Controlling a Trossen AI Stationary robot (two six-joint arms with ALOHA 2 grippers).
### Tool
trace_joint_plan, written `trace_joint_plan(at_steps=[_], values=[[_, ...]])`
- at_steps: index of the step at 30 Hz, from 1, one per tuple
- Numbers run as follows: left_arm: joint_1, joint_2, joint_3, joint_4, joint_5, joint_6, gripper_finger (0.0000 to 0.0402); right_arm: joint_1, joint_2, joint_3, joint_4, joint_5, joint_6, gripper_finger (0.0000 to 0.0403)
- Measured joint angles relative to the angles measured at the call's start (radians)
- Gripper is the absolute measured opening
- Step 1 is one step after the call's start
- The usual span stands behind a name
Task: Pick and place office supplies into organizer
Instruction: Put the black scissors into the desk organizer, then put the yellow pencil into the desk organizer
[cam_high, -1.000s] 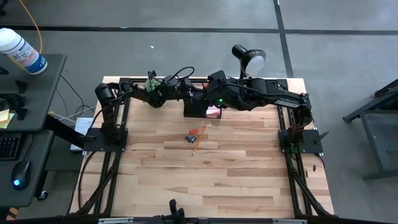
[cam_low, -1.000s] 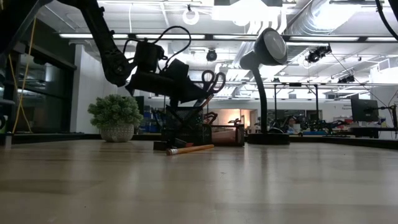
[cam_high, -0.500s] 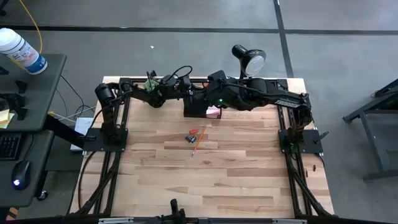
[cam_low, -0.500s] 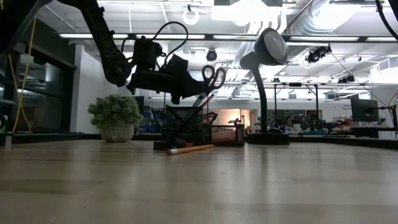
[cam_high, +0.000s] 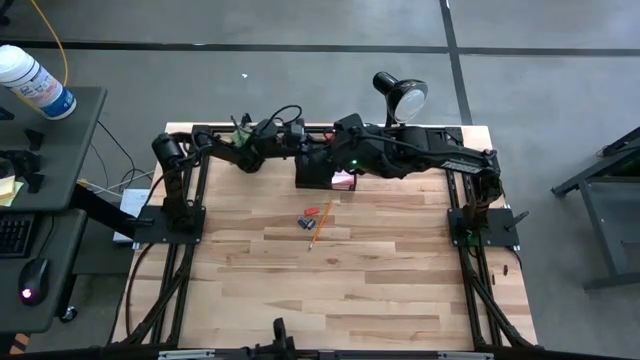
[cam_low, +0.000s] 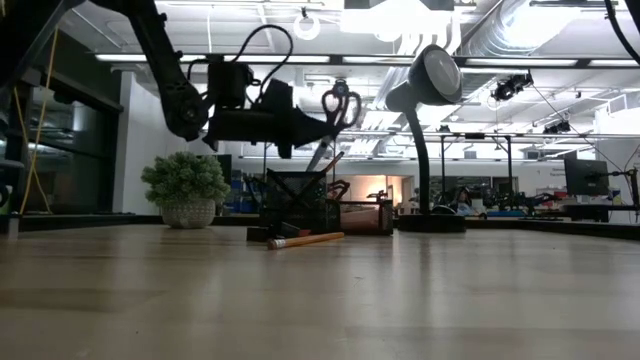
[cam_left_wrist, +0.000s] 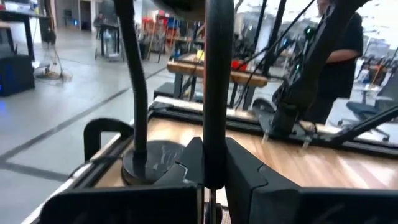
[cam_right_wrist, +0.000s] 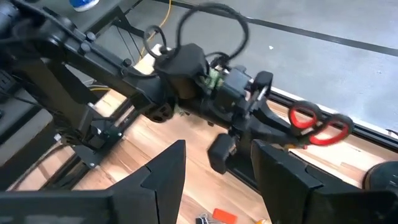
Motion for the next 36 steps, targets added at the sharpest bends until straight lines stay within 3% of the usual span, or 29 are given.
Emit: trace_joint_plan(at_steps=[13, 27, 31, 36], values=[[0.093, 0.0, -0.204, 0.223, -0.014, -0.045, 0.0014, 0.0, 0.0, -0.149, 0.132, -0.043, 0.015, 0.0177], [0.092, 0.0, -0.21, 0.233, -0.053, -0.091, 0.0099, -0.003, 0.0, -0.153, 0.182, -0.083, -0.017, 0.0177], [0.092, 0.0, -0.21, 0.259, -0.047, -0.129, 0.011, -0.003, 0.0, -0.153, 0.182, -0.083, -0.018, 0.0177], [0.092, -0.002, -0.208, 0.405, 0.026, -0.168, 0.0108, -0.003, 0.0, -0.153, 0.177, -0.101, -0.045, 0.0177]])
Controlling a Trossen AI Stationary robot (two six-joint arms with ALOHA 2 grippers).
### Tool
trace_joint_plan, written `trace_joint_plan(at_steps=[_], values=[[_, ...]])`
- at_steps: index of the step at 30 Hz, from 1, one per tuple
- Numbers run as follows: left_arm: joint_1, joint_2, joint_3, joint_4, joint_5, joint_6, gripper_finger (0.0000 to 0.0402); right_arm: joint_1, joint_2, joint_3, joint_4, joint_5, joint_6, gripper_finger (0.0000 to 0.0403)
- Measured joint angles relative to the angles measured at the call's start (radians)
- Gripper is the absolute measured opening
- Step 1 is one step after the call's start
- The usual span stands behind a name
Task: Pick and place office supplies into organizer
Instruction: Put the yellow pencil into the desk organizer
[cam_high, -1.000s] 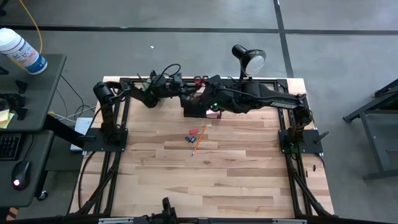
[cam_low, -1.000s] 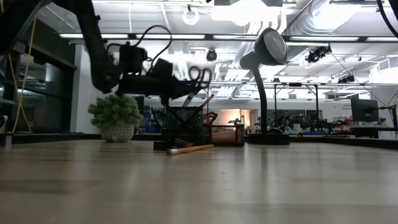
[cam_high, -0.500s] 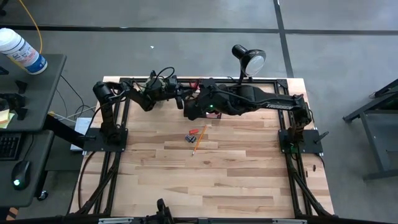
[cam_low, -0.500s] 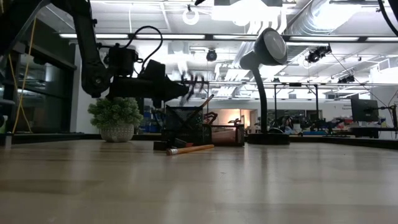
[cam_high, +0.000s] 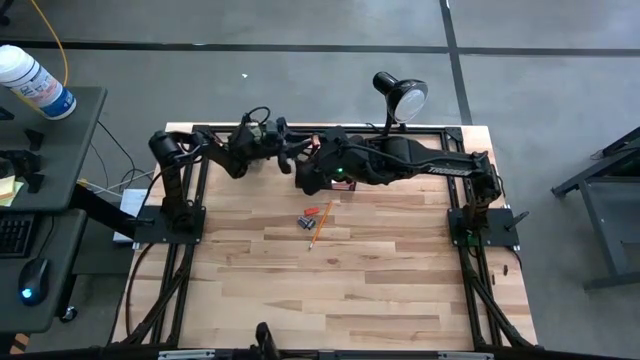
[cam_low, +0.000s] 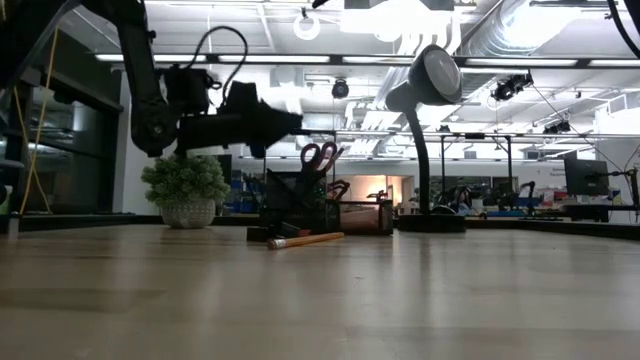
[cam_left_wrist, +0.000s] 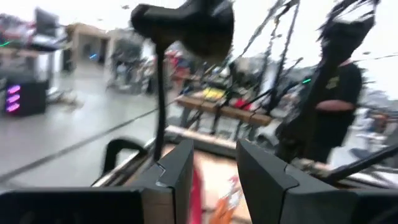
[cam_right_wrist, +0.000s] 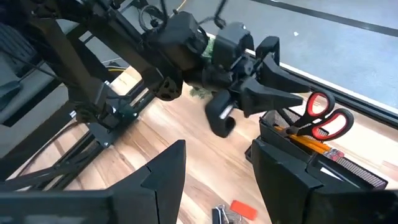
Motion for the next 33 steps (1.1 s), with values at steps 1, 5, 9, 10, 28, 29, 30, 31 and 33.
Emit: trace_joint_plan(at_steps=[1, 5, 9, 10, 28, 29, 30, 31, 33], values=[[0.0, -0.004, 0.0, 0.021, 0.026, -0.017, 0.0106, 0.0, 0.0, 0.0, -0.006, 0.0, 0.0, 0.0177], [0.0, -0.037, 0.0, 0.015, 0.169, -0.079, 0.009, 0.0, 0.0, 0.0, -0.05, 0.001, 0.0, 0.0177], [-0.016, -0.073, -0.004, 0.008, 0.283, -0.145, 0.0063, 0.002, 0.0, 0.0, -0.077, 0.001, -0.004, 0.0177], [-0.022, -0.087, -0.013, 0.009, 0.295, -0.15, 0.0055, 0.003, 0.0, 0.0, -0.082, 0.004, -0.012, 0.0177], [-0.31, -0.473, -0.284, -0.39, 0.077, -0.028, 0.0002, 0.115, -0.003, -0.046, -0.325, 0.109, -0.074, 0.0177], [-0.34, -0.497, -0.28, -0.434, 0.051, -0.011, 0.0002, 0.118, -0.003, -0.065, -0.322, 0.108, -0.078, 0.0177], [-0.373, -0.521, -0.275, -0.486, 0.02, 0.005, 0.0001, 0.122, -0.003, -0.089, -0.312, 0.106, -0.084, 0.0177], [-0.401, -0.545, -0.271, -0.542, -0.014, 0.018, 0.0001, 0.126, -0.003, -0.115, -0.307, 0.101, -0.086, 0.0177], [-0.46, -0.587, -0.255, -0.65, -0.09, 0.038, 0.0001, 0.132, -0.002, -0.166, -0.3, 0.094, -0.087, 0.0177]])
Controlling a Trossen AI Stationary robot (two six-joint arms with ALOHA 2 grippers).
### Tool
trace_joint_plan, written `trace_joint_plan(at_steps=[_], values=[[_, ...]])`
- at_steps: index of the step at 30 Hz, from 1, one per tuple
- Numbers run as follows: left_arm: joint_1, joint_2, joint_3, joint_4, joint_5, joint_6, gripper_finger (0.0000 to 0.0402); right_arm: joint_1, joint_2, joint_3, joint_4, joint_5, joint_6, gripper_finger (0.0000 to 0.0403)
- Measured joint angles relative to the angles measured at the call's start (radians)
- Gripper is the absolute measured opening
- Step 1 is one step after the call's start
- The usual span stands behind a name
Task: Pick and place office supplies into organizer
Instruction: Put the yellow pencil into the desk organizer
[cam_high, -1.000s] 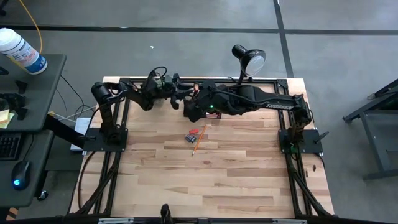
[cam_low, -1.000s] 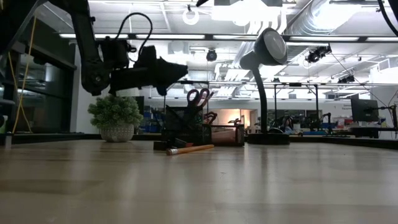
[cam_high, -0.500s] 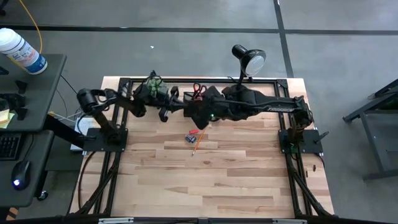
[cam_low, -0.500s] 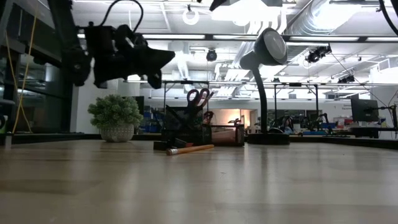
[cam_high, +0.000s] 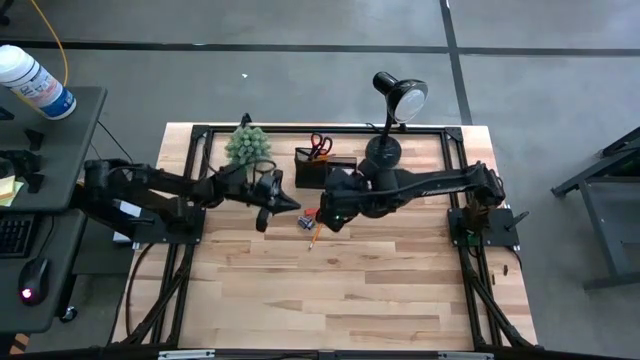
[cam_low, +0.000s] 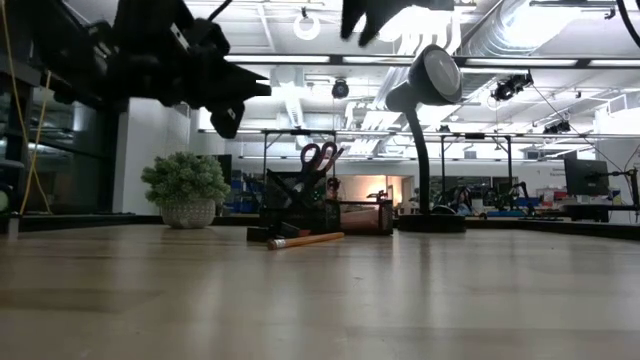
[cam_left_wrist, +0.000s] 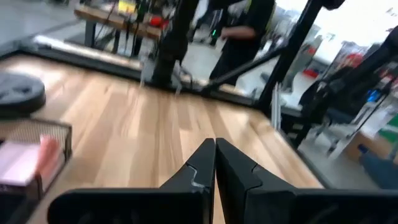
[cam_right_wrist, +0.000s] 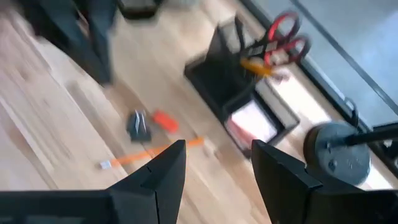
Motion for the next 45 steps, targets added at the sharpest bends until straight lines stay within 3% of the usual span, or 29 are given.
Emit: trace_joint_plan(at_steps=[7, 14, 17, 21, 25, 28, 37, 42, 45], values=[[-0.191, -0.076, 0.047, -0.28, -0.245, -0.011, 0.0, 0.034, 0.001, -0.177, 0.008, -0.055, -0.005, 0.0177], [-0.389, -0.086, 0.108, -0.546, -0.482, -0.146, 0.0, 0.076, -0.005, -0.353, 0.082, -0.125, -0.097, 0.0177], [-0.462, -0.086, 0.174, -0.738, -0.573, -0.217, 0.0, 0.075, -0.013, -0.422, 0.183, -0.199, -0.197, 0.0177], [-0.513, -0.086, 0.266, -0.998, -0.656, -0.34, 0.0, 0.032, -0.017, -0.482, 0.343, -0.376, -0.351, 0.0173], [-0.522, -0.086, 0.306, -1.112, -0.68, -0.346, 0.0, -0.006, -0.019, -0.487, 0.442, -0.494, -0.428, 0.016], [-0.522, -0.086, 0.307, -1.116, -0.688, -0.289, 0.0001, -0.027, -0.019, -0.457, 0.439, -0.474, -0.427, 0.0152], [-0.522, -0.085, 0.307, -1.126, -0.818, -0.161, 0.0001, -0.07, -0.02, -0.415, 0.369, -0.213, -0.524, 0.015], [-0.521, -0.085, 0.307, -1.183, -0.881, -0.128, 0.0001, -0.107, -0.02, -0.415, 0.368, -0.203, -0.674, 0.0149], [-0.521, -0.085, 0.307, -1.223, -0.915, -0.112, 0.0001, -0.132, -0.02, -0.415, 0.369, -0.25, -0.695, 0.0145]])
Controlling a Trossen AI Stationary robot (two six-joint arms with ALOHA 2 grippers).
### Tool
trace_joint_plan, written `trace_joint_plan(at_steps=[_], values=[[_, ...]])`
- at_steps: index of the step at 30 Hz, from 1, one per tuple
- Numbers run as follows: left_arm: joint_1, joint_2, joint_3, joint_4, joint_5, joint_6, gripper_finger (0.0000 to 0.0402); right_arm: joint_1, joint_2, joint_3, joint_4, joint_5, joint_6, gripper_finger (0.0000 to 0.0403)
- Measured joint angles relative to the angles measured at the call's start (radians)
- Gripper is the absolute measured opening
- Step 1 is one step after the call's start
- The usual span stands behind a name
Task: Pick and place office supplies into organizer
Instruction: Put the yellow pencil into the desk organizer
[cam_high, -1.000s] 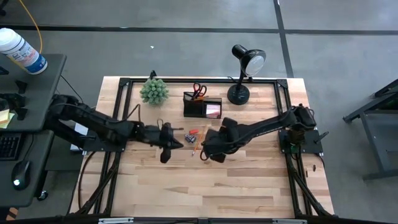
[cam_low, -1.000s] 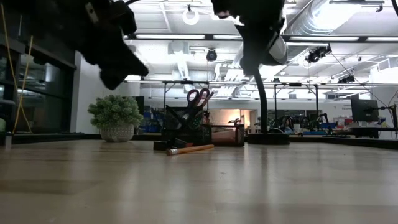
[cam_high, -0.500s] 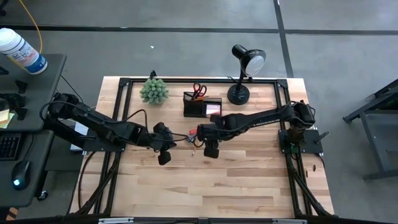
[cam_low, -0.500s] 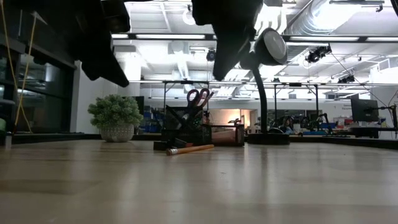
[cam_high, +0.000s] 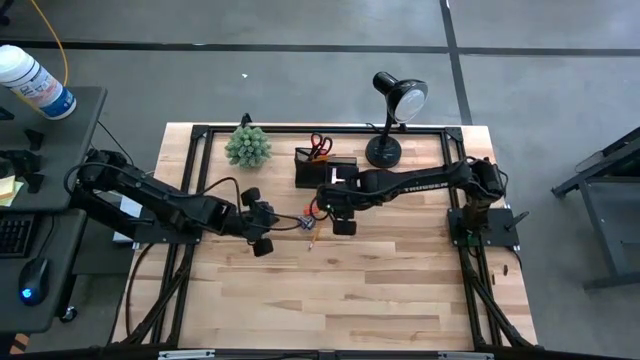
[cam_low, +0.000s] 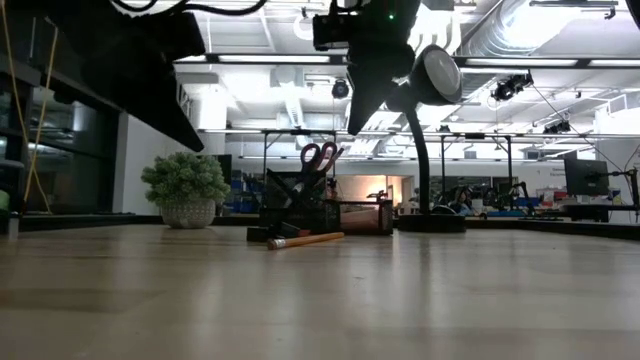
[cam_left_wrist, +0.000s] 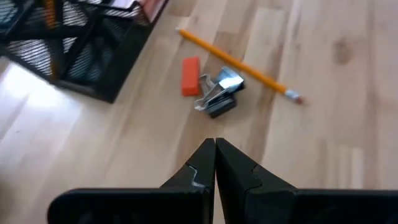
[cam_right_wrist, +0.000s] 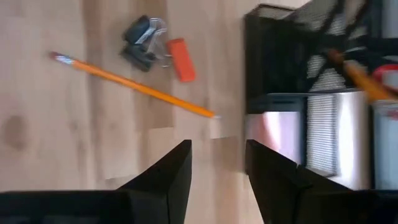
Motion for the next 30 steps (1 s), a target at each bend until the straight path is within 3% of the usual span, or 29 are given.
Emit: trace_joint_plan(at_steps=[6, 12, 17, 22, 25, 30], values=[[0.0, 0.0, 0.0, -0.023, -0.016, 0.004, 0.0001, -0.065, 0.0, -0.039, 0.056, -0.2, 0.002, 0.0142], [0.0, 0.0, 0.0, -0.02, -0.008, -0.025, 0.0001, -0.088, 0.0, -0.085, 0.155, -0.227, -0.191, 0.014], [-0.001, 0.0, 0.0, -0.015, 0.008, -0.161, 0.0001, -0.098, 0.0, -0.089, 0.183, -0.23, -0.332, 0.014], [-0.008, 0.0, -0.001, 0.116, 0.0, -0.269, 0.0001, -0.121, 0.0, -0.089, 0.181, -0.375, -0.367, 0.014], [-0.046, 0.006, 0.0, 0.265, -0.063, -0.274, 0.0001, -0.134, 0.0, -0.089, 0.184, -0.485, -0.442, 0.0139], [-0.163, 0.028, 0.0, 0.328, -0.251, -0.387, 0.0, -0.152, 0.0, -0.089, 0.145, -0.527, -0.545, 0.0139]])
